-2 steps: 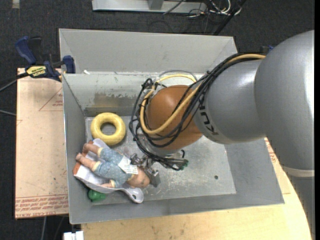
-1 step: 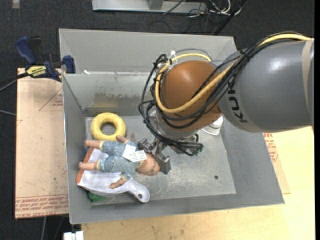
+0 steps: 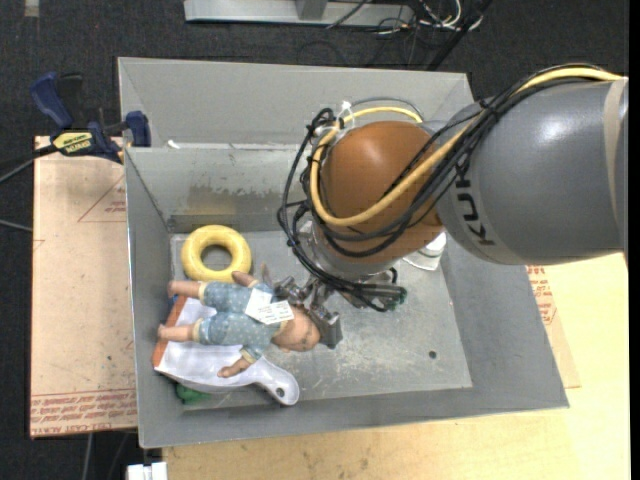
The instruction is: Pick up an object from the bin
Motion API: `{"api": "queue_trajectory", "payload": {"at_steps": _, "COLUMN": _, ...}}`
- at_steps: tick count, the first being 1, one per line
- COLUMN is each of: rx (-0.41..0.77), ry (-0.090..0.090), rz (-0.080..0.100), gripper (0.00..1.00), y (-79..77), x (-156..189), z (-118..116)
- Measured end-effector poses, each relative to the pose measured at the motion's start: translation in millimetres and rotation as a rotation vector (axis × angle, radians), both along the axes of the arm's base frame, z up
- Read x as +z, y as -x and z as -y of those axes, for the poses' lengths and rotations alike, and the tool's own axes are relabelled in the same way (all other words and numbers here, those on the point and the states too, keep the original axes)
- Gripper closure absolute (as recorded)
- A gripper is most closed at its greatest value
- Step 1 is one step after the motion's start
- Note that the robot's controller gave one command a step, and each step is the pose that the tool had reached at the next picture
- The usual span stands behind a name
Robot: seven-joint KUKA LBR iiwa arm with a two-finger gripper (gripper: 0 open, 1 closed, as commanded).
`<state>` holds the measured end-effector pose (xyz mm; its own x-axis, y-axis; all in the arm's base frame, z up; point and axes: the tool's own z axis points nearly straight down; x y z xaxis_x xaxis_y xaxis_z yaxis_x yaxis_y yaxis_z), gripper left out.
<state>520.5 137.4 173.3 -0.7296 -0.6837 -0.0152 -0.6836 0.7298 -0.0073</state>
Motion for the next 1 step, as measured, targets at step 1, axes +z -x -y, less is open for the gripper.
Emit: {"api": "queue_trajectory", "payload": {"at_steps": 1, "rx": -0.015, "ry": -0.002, "rz": 0.004, "gripper": 1.00, "y": -1.2, "x": 142.0, "z": -6.5}}
